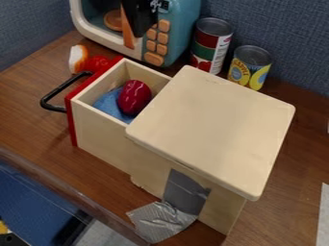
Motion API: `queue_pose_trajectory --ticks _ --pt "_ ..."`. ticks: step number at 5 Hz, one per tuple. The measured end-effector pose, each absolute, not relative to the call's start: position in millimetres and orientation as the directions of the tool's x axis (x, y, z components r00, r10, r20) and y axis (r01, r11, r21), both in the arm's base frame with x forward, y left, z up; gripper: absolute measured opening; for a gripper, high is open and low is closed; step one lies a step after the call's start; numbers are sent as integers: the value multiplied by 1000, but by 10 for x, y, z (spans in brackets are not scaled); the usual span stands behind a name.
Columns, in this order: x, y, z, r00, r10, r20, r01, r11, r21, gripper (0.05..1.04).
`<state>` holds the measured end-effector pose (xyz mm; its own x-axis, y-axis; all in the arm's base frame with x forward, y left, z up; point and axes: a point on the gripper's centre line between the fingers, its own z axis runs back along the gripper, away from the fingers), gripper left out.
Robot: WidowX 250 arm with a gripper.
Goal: Take the thing out of the drawer and put it on the left side of the table
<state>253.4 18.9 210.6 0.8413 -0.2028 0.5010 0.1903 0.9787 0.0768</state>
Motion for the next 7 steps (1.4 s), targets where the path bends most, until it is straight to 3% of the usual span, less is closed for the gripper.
queue_pose_trajectory --ticks 3,7 --pt "2444 297 1954 867 -75 492 32 995 95 1000" --pt "2634 272 1243 916 0 400 -35 996 81 1000"
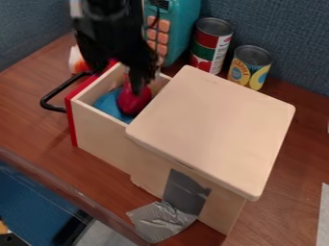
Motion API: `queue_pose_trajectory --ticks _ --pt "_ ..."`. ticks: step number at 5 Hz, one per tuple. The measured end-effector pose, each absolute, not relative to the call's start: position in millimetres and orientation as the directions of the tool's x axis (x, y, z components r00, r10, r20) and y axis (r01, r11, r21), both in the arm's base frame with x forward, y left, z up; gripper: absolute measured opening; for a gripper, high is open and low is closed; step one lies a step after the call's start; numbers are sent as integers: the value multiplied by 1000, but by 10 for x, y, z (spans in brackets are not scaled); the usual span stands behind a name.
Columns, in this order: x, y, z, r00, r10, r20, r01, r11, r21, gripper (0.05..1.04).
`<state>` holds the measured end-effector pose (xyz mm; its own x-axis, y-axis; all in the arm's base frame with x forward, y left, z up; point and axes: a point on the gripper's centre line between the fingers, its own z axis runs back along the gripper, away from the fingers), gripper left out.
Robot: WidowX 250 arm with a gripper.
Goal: Take the thing out of the drawer and put it on the left side of the table
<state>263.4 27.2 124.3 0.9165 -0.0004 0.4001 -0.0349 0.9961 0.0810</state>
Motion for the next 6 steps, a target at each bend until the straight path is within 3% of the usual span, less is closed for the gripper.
queue_pose_trajectory --ticks 3,6 --pt "2710 411 915 935 6 356 -40 995 90 1000" --pt "2841 437 766 938 45 344 -72 995 65 999"
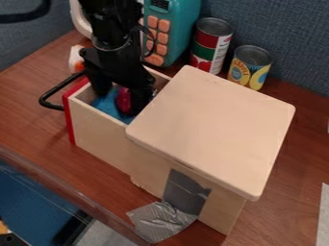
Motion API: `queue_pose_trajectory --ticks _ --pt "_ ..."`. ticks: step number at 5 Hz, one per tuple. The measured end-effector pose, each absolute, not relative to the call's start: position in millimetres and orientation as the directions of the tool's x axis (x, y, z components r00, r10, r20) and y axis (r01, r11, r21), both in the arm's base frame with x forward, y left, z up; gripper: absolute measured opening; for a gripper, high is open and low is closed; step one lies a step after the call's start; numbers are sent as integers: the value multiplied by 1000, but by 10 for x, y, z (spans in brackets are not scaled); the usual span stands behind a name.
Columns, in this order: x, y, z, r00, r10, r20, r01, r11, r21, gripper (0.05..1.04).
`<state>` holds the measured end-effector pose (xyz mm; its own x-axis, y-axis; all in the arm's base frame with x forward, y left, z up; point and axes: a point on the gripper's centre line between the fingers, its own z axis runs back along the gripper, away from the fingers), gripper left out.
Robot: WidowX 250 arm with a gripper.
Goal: Take the thing out of the drawer and put it on the left side of the table
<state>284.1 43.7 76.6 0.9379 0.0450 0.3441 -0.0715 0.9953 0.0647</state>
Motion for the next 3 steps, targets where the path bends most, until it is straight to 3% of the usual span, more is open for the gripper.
queue_pose_trajectory --ticks 1,2,3 --pt "2862 421 710 940 39 339 -68 995 74 964" --pt "2892 413 649 941 44 337 -78 993 87 700" --pt "2892 401 638 938 42 345 -83 991 105 519"
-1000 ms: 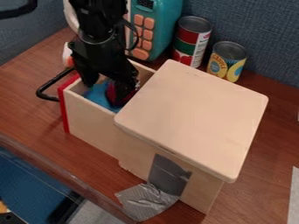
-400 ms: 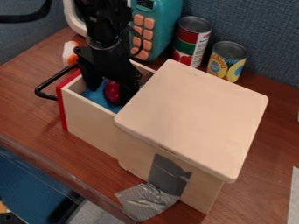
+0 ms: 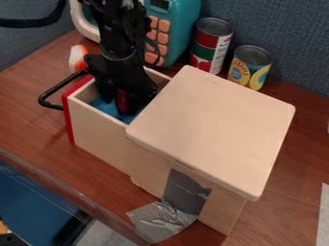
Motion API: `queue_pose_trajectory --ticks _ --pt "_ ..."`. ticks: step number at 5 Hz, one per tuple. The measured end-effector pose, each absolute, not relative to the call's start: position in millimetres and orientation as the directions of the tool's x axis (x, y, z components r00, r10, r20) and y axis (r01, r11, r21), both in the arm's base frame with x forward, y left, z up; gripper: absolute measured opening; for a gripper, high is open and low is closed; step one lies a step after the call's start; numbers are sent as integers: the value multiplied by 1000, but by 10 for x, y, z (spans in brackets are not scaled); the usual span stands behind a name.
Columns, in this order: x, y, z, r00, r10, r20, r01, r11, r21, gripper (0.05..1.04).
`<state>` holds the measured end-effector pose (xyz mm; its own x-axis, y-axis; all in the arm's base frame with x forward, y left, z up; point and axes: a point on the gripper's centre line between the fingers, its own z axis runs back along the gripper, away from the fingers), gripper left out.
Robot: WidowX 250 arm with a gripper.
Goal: Take the thing out of the drawer and put it on the left side of the table
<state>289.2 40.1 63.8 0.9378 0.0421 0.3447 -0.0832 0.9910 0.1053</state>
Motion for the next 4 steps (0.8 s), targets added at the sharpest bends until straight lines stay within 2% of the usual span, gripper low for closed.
queue_pose_trajectory --ticks 1,2,3,4 --pt "2843 398 603 942 41 333 -82 990 111 276" --pt "2833 367 806 925 33 379 -78 991 106 103" --pt "2839 256 1049 898 7 439 -53 994 92 68" --pt "2829 247 1119 899 0 438 -45 995 92 204"
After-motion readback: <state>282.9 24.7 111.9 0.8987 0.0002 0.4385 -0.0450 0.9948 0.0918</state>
